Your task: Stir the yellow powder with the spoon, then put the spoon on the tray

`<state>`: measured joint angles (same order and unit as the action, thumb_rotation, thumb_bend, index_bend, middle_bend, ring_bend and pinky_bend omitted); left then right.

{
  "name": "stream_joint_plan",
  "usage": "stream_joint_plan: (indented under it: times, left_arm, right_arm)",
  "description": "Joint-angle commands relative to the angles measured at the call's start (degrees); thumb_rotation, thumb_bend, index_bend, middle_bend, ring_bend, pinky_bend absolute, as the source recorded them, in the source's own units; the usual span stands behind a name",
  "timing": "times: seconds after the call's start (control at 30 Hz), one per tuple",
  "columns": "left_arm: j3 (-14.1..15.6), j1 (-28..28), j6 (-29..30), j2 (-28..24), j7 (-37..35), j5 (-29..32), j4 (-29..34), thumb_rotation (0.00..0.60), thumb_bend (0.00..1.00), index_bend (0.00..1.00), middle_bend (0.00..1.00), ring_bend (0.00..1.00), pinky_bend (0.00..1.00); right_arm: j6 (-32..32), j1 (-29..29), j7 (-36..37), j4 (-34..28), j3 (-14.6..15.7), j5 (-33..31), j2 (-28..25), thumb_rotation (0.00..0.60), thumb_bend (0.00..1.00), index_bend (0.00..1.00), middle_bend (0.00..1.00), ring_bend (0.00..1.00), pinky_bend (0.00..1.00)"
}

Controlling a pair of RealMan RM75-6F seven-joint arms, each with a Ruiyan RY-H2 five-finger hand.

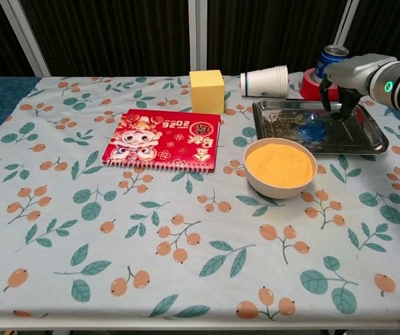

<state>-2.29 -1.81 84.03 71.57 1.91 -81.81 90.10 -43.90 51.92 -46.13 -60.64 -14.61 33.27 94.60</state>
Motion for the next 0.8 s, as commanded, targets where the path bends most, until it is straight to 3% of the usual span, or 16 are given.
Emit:
stream_joint_plan:
  times: [0.03, 0.2, 0.37, 0.47, 0.63, 0.73, 0.8]
  left_arm:
    - [0.05, 0.01, -0.05, -0.04, 0.08, 0.06, 0.06, 0.600, 0.22, 0.18, 0.18, 0.12, 0.12]
    - [0.10, 0.00, -0.04, 0.02, 0.04, 0.09, 0.03, 0.600, 0.22, 0.19, 0.18, 0.12, 0.12]
    - [0.08, -0.04, -0.03, 0.02, -0.36, 0.07, -0.15, 0.600, 0.22, 0.18, 0.18, 0.12, 0.12]
    - [-0.02, 0.03, 0.32, 0.00, -0.79, -0.08, -0.34, 0.600, 0.22, 0.19, 0.18, 0.12, 0.12]
    - [-0.23, -0.19, 0.40, 0.14, -1.51, -0.33, -0.85, 0.600, 0.22, 0.19, 0.18, 0.12, 0.12]
    - [-0.34, -0.40, 0.40, 0.20, -1.64, -0.54, -1.03, 0.600, 0.22, 0.18, 0.18, 0.12, 0.12]
    - [-0.37, -0.54, 0.37, 0.13, -1.57, -0.69, -0.99, 0.600, 0.22, 0.19, 0.18, 0.12, 0.12]
  right_arm:
    - [2.31, 1.73, 1.58, 5.60, 0.25, -2.70, 3.95, 0.600, 0.25, 0.68, 1.00, 0.93, 1.00]
    - [3.26, 2.22, 2.18, 8.62, 0.52, -4.22, 5.58, 0.600, 0.10, 0.58, 0.99, 0.93, 1.00]
    - [2.68, 1.77, 3.63, 6.73, 0.08, -4.57, 3.89, 0.600, 0.03, 0.54, 0.98, 0.93, 1.00]
    - [0.10, 0.00, 7.20, 0.56, -1.08, -2.15, -0.50, 0.600, 0.04, 0.53, 0.98, 0.93, 1.00]
    - [-7.84, -6.74, 13.59, -15.32, -0.42, 6.38, -12.06, 0.600, 0.20, 0.53, 0.93, 0.88, 1.00]
    - [-13.87, -12.25, 17.59, -24.21, 1.63, 12.83, -18.54, 0.600, 0.28, 0.53, 0.81, 0.76, 0.96]
    - [-17.94, -16.33, 21.03, -29.07, 3.47, 17.77, -22.37, 0.600, 0.30, 0.50, 0.71, 0.66, 0.85]
